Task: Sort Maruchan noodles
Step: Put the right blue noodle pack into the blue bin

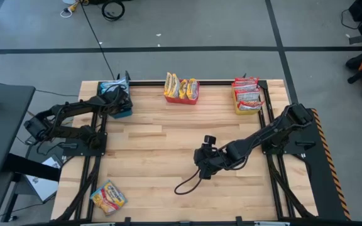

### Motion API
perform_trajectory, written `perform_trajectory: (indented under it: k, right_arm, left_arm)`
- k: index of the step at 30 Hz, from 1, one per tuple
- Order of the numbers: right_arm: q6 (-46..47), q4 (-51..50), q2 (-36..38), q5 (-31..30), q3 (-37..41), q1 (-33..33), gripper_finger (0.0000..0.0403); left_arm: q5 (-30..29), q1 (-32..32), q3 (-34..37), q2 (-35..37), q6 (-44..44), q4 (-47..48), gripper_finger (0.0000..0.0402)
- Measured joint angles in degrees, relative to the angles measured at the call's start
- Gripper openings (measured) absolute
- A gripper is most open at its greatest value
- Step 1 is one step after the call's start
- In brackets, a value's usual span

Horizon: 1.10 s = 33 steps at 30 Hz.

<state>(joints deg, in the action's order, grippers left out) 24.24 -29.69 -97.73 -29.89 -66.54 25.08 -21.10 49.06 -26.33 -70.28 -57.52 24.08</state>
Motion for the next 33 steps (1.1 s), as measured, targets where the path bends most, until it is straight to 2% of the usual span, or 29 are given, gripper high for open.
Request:
perform_trajectory:
  k: [8,11,14,19,23,26,30,33]
  right_arm:
    - [2.41,0.06,0.0,1.45,0.0,1.05,0.021]
    - [2.72,0.25,0.0,0.63,0.0,1.03,0.021]
    - [2.17,0.53,0.0,-3.0,0.0,0.64,0.021]
    - [-1.9,0.93,0.0,-6.47,0.0,-0.63,0.021]
    - [-5.27,2.26,0.0,-6.4,0.0,-1.67,0.021]
    - [-8.89,3.76,0.25,-6.4,0.0,-2.3,0.021]
    - [-13.03,6.82,1.17,-6.54,0.0,-3.06,0.021]
    - [-15.4,8.74,2.01,-6.54,0.0,-3.45,0.021]
  left_arm:
    - [0.45,-0.19,0.0,0.12,3.27,-0.17,0.0036]
    - [1.78,-0.18,0.0,0.87,5.54,-0.26,0.0064]
    - [3.31,-0.18,0.0,2.3,6.93,-0.2,0.0102]
    - [5.45,-0.17,-0.64,6.33,7.28,0.64,0.0167]
    - [8.92,-0.32,-5.08,10.03,10.93,5.16,0.0198]
    - [9.02,-2.03,-9.76,13.06,13.54,11.76,0.0205]
    - [7.8,-5.94,-15.97,17.18,15.99,19.69,0.0206]
    - [7.79,-11.24,-19.51,20.52,16.7,26.17,0.0206]
